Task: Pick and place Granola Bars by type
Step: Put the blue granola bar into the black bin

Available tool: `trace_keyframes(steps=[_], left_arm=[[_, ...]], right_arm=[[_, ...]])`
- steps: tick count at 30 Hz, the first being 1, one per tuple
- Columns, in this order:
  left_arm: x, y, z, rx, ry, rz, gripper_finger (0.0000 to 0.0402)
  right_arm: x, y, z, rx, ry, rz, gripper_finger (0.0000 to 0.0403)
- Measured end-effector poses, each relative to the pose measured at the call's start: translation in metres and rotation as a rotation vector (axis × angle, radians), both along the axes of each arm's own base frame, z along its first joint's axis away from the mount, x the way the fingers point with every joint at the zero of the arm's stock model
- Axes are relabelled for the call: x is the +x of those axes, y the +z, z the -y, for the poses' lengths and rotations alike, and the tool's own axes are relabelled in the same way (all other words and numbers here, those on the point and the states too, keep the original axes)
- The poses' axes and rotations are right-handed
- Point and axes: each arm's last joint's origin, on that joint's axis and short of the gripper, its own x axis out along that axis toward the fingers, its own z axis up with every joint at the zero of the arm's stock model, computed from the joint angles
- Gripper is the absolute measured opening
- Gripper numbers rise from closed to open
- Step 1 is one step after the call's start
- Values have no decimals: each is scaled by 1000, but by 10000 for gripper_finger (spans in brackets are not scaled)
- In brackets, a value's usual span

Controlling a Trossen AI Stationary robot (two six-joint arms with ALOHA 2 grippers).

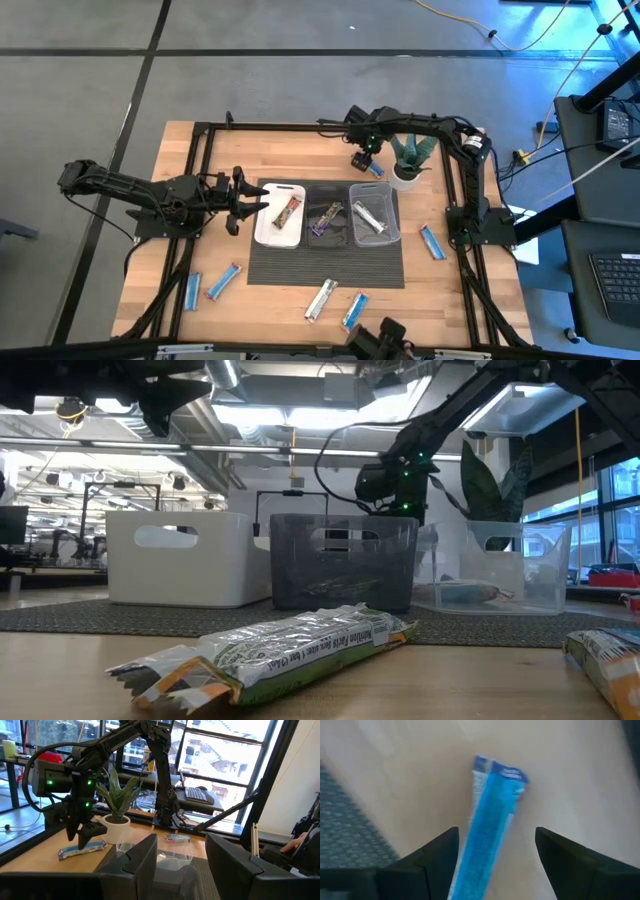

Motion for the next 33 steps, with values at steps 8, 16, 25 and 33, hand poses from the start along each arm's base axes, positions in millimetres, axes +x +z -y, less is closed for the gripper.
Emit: trace_keyframes(steps=[8,16,25,33], left_arm=[[0,0,0,0,0,-3,158],[0,0,0,0,0,-4,161],[0,-1,0,1,0,-6,160],[0,-1,0,1,0,-7,159]], right_arm=[[0,0,0,3,21,-4,264],[-1,-1,-1,4,26,-6,264],[-2,-28,-2,54,43,-68,264],[-1,-31,-2,54,47,-68,220]])
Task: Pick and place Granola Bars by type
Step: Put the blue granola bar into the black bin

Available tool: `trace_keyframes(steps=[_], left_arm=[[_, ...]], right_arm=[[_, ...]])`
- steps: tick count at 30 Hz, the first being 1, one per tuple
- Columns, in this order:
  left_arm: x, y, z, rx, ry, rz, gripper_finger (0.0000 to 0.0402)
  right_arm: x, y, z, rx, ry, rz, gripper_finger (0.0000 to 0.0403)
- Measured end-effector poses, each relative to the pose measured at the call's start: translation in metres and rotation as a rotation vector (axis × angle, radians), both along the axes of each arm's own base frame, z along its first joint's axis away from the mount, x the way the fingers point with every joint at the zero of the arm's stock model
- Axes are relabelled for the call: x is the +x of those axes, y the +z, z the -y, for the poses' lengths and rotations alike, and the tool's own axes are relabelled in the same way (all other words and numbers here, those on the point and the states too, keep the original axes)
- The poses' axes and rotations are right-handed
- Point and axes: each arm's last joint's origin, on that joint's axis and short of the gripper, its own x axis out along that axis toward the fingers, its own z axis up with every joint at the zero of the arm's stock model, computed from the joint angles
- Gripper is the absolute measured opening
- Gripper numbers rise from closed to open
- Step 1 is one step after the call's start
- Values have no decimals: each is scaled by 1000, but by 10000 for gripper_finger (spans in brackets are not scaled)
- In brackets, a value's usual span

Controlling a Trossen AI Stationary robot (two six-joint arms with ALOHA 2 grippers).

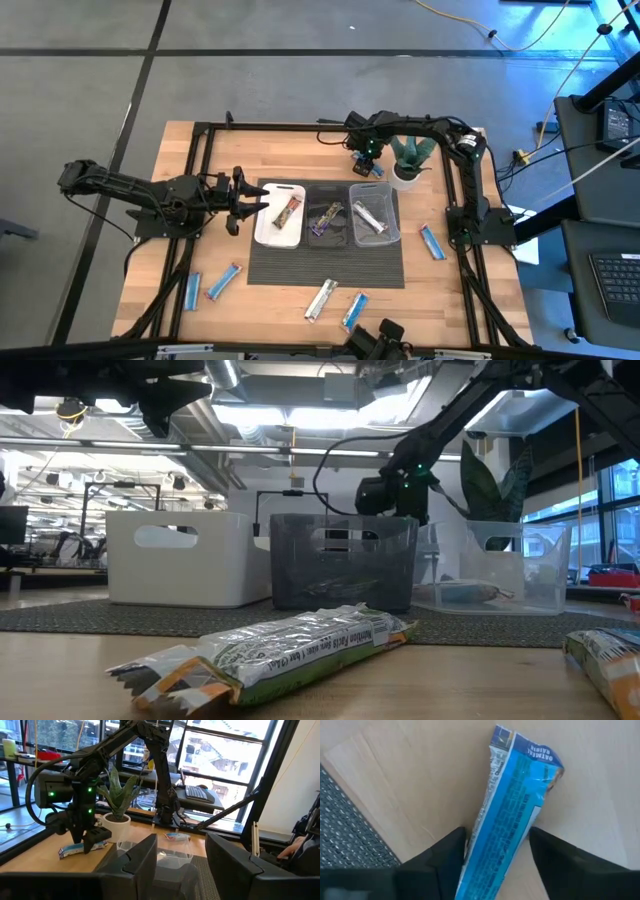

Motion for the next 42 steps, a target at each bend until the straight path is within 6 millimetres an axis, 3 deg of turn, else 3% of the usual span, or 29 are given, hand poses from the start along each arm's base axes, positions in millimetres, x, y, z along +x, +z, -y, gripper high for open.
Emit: trace_keyframes(steps=[10,28,35,42], left_arm=[[0,0,0,0,0,0,161],[0,0,0,0,0,0,158],[0,0,0,0,0,0,157],[0,0,0,0,0,-3,162]], right_arm=[[1,-1,0,-5,2,6,147],[8,9,5,-20,36,2,98],[22,27,6,-60,73,51,97],[47,58,-4,-113,168,126,97]])
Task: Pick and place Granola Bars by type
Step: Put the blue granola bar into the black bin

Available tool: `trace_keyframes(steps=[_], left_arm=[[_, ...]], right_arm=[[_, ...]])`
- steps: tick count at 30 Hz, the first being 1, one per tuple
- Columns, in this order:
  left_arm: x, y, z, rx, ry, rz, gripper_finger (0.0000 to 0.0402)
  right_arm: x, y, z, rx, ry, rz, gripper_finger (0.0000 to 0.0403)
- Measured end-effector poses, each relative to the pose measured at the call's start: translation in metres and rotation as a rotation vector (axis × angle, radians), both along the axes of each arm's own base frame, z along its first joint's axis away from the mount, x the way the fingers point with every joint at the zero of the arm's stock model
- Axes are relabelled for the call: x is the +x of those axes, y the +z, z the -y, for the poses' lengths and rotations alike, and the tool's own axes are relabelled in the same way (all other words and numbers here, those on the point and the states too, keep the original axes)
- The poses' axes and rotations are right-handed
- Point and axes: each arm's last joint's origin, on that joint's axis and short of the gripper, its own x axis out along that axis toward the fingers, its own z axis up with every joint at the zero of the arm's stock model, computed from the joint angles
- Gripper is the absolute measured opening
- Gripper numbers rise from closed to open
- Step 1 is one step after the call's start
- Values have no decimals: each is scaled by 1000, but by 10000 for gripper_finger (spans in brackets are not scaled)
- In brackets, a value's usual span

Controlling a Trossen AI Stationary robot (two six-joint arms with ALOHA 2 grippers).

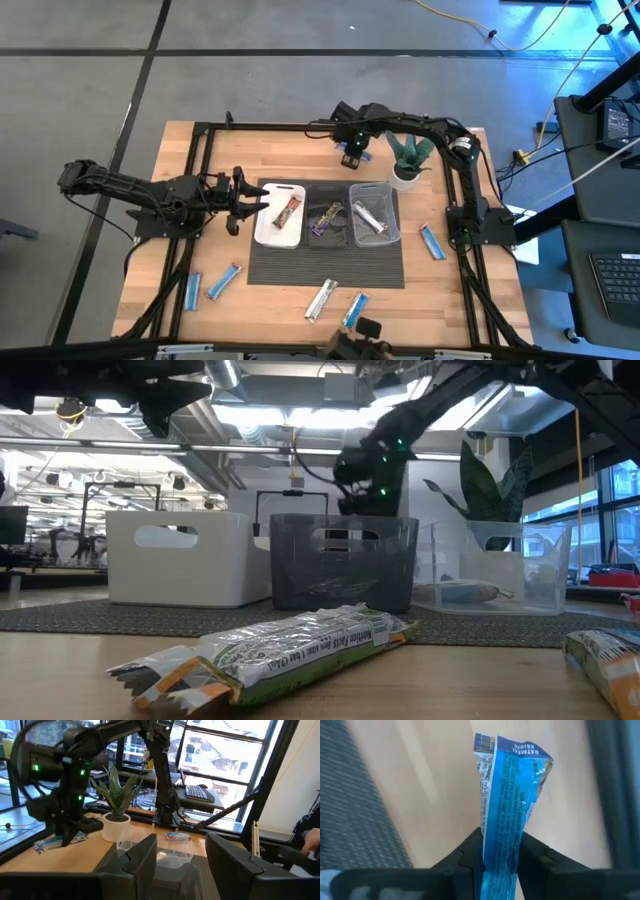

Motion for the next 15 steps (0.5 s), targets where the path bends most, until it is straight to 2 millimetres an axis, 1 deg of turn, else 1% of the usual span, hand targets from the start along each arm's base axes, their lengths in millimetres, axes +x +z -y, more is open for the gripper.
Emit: trace_keyframes(steps=[4,7,11,15], left_arm=[[0,0,0,0,0,0,160],[0,0,0,0,0,0,159],[0,0,0,0,0,0,162],[0,0,0,0,0,-1,160]], right_arm=[[16,22,-12,-34,94,35,97],[26,38,-26,-57,201,43,97],[41,56,-52,-89,291,49,97],[50,67,-83,-87,388,30,97]])
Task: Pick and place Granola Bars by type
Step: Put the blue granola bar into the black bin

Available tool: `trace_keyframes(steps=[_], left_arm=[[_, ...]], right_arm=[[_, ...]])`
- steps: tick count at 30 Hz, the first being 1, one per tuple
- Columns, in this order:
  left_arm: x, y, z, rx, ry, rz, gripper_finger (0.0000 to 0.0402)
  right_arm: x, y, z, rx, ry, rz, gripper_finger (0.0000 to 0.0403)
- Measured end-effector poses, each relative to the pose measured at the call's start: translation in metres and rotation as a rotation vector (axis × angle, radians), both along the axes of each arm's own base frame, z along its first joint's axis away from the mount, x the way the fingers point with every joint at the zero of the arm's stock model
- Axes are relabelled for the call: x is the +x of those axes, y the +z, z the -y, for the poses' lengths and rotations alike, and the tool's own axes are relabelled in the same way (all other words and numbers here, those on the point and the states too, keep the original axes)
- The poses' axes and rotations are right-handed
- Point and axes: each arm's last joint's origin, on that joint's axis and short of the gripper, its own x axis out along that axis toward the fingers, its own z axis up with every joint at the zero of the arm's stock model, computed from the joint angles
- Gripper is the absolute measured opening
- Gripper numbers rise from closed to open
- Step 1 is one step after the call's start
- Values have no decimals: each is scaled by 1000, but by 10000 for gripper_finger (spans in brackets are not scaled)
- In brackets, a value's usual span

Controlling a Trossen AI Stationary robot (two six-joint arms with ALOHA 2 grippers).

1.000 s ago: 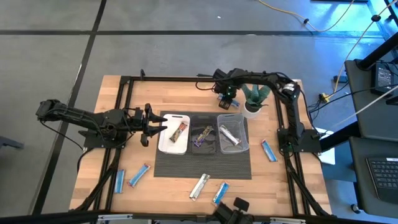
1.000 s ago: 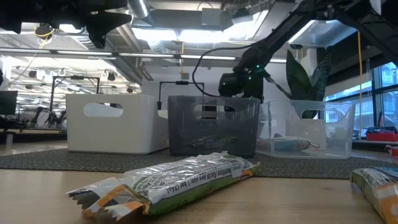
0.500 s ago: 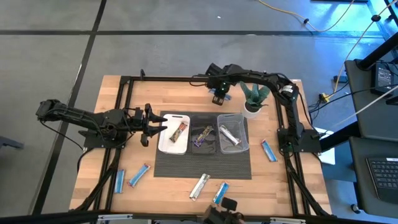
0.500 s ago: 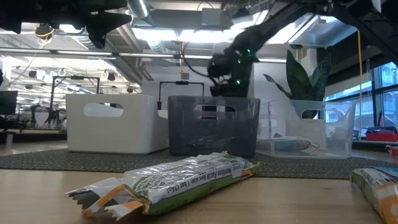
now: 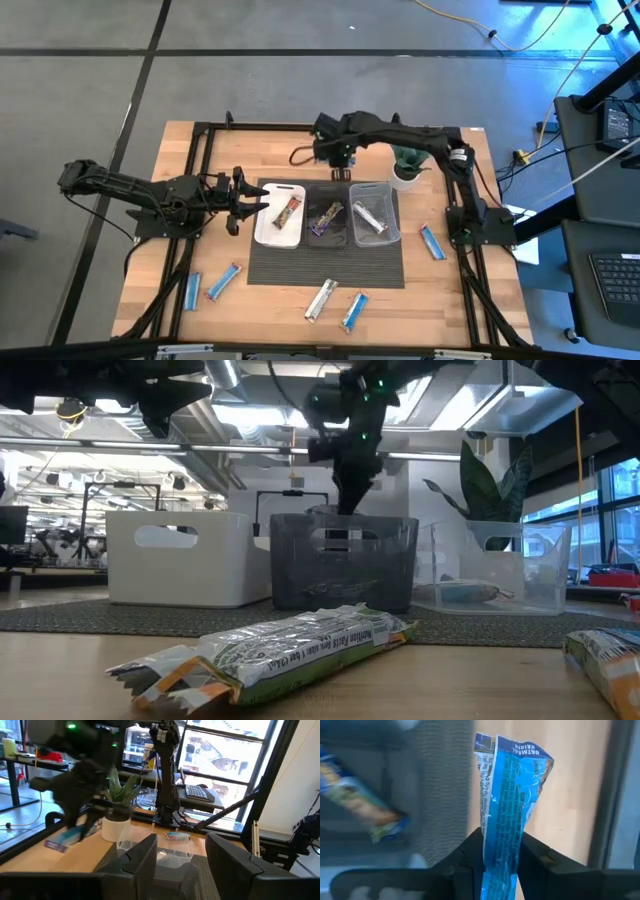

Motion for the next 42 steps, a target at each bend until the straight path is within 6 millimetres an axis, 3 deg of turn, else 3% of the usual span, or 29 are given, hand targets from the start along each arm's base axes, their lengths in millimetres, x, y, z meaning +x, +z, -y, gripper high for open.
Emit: trace_keyframes(steps=[14,19,23,29,32,42], left_arm=[[0,0,0,0,-12,0,160],[0,0,0,-2,-12,0,161],[0,0,0,-3,-12,0,159],[0,0,0,-3,-12,0,162],[0,0,0,-3,-12,1,161],[0,0,0,-2,-12,0,157]], right_arm=[[18,-2,-131,4,331,-60,97],[18,-1,-162,-17,471,-58,97],[19,-2,-175,-39,564,-53,97],[15,-28,-177,-70,718,-108,97],[11,-40,-175,-121,707,-164,97],[16,-51,-175,-153,692,-99,97]])
